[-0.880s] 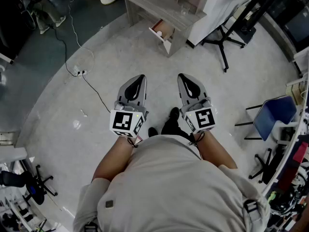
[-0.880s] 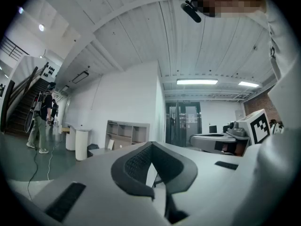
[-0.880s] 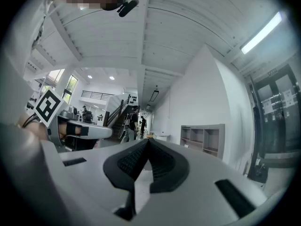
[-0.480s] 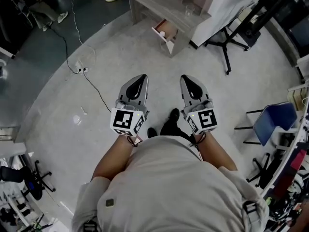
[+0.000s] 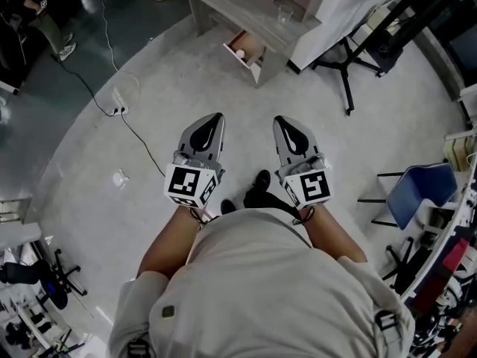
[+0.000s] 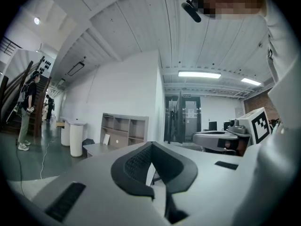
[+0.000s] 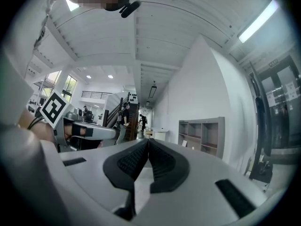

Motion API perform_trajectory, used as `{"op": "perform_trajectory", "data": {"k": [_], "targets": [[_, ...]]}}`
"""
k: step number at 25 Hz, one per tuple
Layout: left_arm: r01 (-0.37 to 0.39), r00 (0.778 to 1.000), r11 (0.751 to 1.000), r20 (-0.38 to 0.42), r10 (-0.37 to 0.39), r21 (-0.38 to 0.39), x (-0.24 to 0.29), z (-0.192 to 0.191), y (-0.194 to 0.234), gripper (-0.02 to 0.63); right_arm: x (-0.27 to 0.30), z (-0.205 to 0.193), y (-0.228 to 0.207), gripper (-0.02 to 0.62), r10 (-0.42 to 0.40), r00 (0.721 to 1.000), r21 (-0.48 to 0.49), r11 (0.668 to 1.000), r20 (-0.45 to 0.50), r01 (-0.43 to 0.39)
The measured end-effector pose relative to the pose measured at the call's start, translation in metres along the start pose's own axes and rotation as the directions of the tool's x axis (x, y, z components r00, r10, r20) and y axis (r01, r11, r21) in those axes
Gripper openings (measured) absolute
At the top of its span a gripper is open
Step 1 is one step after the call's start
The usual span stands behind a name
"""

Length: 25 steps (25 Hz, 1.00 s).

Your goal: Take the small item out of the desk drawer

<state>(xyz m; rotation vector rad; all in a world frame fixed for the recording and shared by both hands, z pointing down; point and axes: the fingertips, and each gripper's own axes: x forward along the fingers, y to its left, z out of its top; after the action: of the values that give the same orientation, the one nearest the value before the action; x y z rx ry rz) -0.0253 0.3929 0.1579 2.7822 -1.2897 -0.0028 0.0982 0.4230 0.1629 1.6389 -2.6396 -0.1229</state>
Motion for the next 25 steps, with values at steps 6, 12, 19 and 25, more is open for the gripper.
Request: {"op": "perform_trajectory", "data": {"k": [6,12,19,25], "targets": [[0.013,1.000,1.000,-0.027,-0.013,-0.019,0.075,-0.008,-0.014,0.012,0.015,-0.012,-0.070,0.018,0.036,0.999,-0.003,0.999,-0.010,-0.036],[0.010,1.000,1.000,-0.029,-0.010,-0.018,0.130,-0.009,-0.031,0.012,0.024,-0.023,-0.114,0.018,0.131,0.991,-0.008,0.991,-0.027,-0.132],[0.030,0.999,1.000,-0.043,-0.030,0.003,0.170,-0.009,-0.045,0.012,0.034,-0.033,-0.128,0.018,0.214,0.973,0.067,0.976,-0.087,-0.209],[0.049,0.998,0.999,-0.047,-0.048,0.016,0.196,-0.010,-0.045,0.012,0.048,-0.038,-0.147,0.018,0.197,0.976,0.081,0.979,-0.095,-0.189]]}}
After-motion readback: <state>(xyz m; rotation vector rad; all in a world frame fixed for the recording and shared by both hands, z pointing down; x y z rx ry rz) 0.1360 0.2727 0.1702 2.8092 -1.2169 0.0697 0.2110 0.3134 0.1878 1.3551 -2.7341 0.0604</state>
